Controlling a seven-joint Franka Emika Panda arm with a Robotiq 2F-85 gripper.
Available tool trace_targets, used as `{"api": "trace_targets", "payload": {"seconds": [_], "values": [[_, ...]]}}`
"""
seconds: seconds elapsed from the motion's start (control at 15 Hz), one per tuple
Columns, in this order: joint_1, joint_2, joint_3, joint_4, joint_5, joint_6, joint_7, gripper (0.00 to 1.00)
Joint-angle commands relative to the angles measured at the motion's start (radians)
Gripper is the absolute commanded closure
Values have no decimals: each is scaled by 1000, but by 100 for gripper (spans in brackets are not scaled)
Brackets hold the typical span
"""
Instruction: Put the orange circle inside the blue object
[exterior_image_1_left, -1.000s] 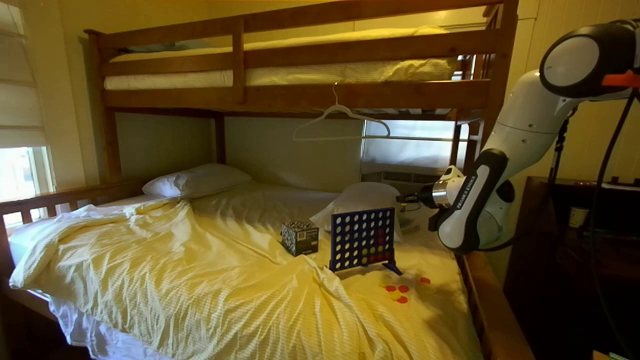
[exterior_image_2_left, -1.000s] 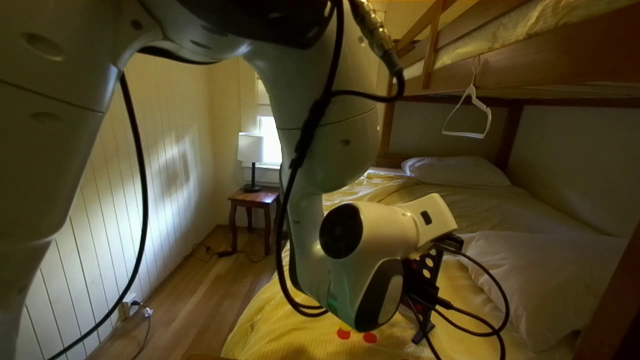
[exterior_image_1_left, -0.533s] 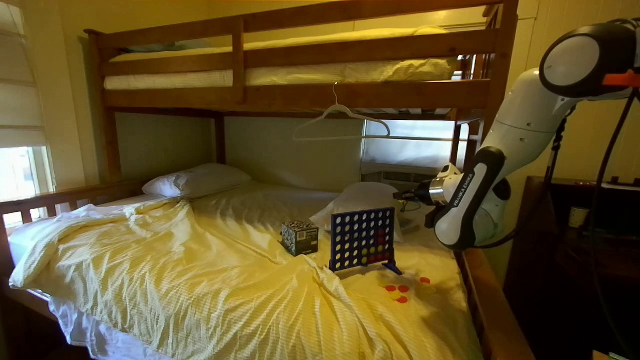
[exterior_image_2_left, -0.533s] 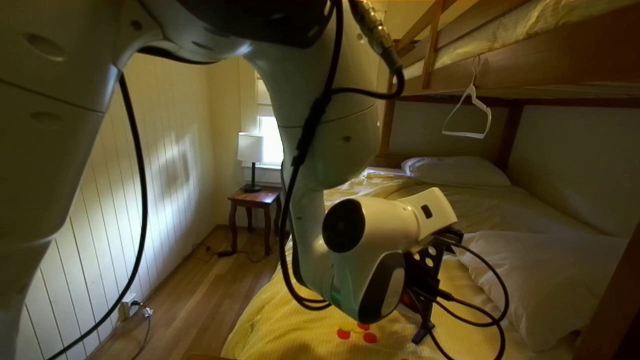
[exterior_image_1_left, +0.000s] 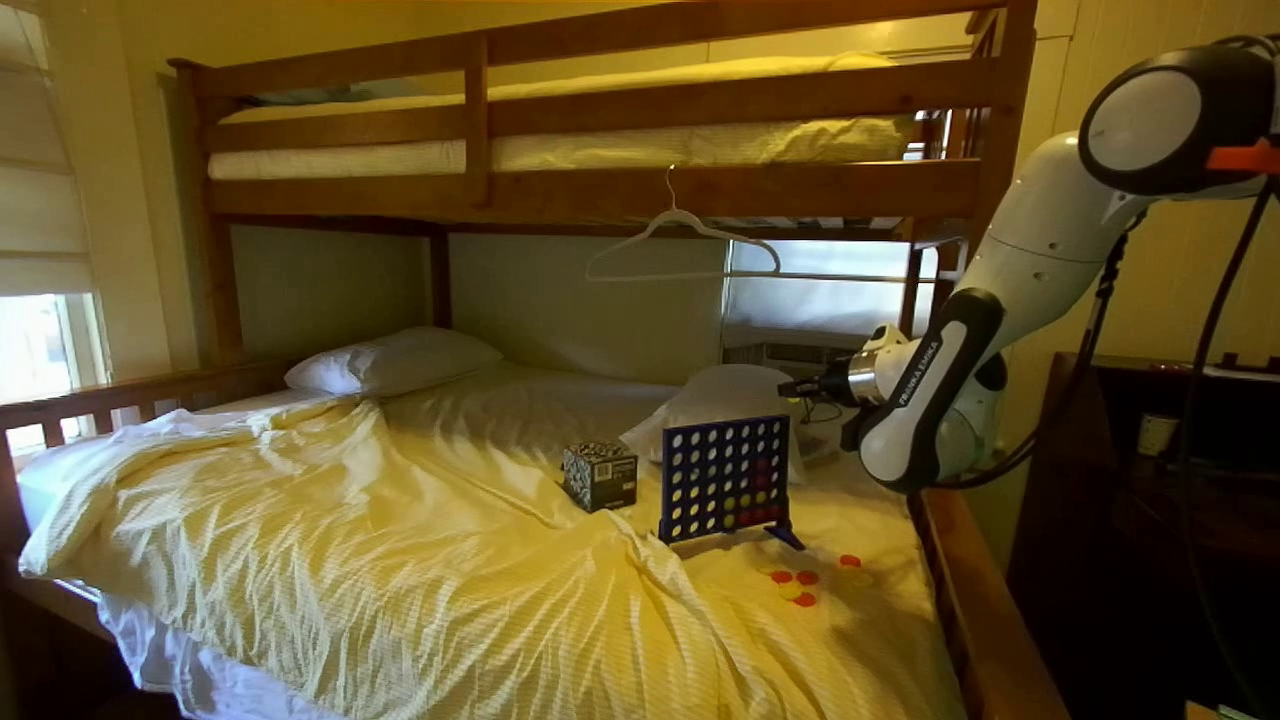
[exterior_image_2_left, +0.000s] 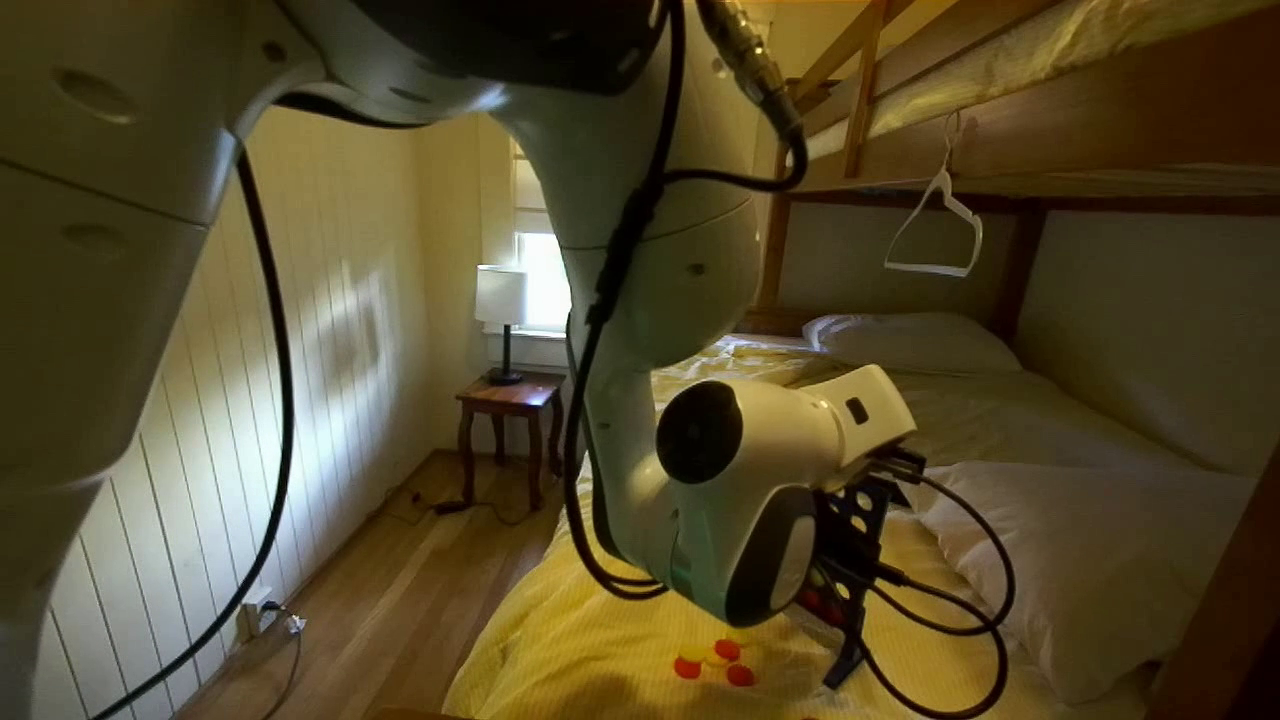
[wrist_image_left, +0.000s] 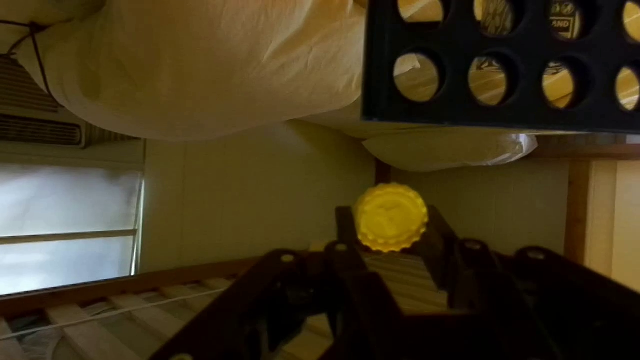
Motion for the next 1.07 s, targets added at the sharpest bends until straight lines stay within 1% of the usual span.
{"api": "trace_targets", "payload": {"seconds": [0.0,0.33,1.0], "values": [[1,6,6,36,-1,-58,8,89],[11,15,11,50,6,-78,-8,89],[11,85,12,88,5,-49,-16,89]]}}
